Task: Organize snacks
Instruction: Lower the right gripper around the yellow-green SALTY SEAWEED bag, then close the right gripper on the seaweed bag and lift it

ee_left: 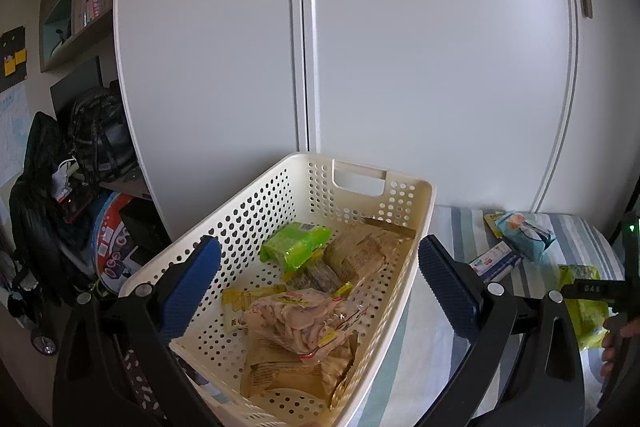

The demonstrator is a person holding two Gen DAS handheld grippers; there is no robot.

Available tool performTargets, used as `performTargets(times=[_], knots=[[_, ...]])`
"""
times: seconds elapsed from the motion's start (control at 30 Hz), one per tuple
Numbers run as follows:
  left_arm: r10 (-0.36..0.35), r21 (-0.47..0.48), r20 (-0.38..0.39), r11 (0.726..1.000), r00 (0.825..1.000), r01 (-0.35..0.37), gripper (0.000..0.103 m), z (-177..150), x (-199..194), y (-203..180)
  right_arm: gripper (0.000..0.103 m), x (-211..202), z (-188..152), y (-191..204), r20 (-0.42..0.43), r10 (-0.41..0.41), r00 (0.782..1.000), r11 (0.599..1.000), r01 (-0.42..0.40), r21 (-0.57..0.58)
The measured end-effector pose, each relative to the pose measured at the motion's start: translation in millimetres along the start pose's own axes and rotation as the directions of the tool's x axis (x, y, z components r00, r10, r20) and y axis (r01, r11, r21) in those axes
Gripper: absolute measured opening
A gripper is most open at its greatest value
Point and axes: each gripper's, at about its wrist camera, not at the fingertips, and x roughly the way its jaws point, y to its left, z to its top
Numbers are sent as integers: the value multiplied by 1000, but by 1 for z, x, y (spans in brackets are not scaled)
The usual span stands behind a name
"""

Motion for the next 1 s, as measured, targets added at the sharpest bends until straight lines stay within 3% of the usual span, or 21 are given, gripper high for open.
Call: performTargets(times=[0.23, 0.33, 0.4, 0.77, 1.0], knots=[[-2, 31, -5, 1000, 1000, 2, 100, -3, 2, -8, 95, 9, 9, 1, 0, 2, 1000, 1000, -2, 0], [-3, 28, -6, 1000, 1000, 3, 100, -3, 2, -7, 80, 6, 10, 1, 22, -10, 1000, 1000, 10, -14], [-5, 25, -7, 1000, 1000, 5, 100, -3, 3, -9, 78, 4, 10, 0, 30, -3, 1000, 1000, 4, -25], [-4, 55, -5, 998, 1000, 4, 100, -3, 2, -16, 76, -19, -5, -19, 80, 57, 995, 998, -57, -3], [-27, 117, 1, 993, 1000, 27, 100, -5, -2, -35, 76, -41, -13, -37, 135, 160, 978, 986, -166, 31]])
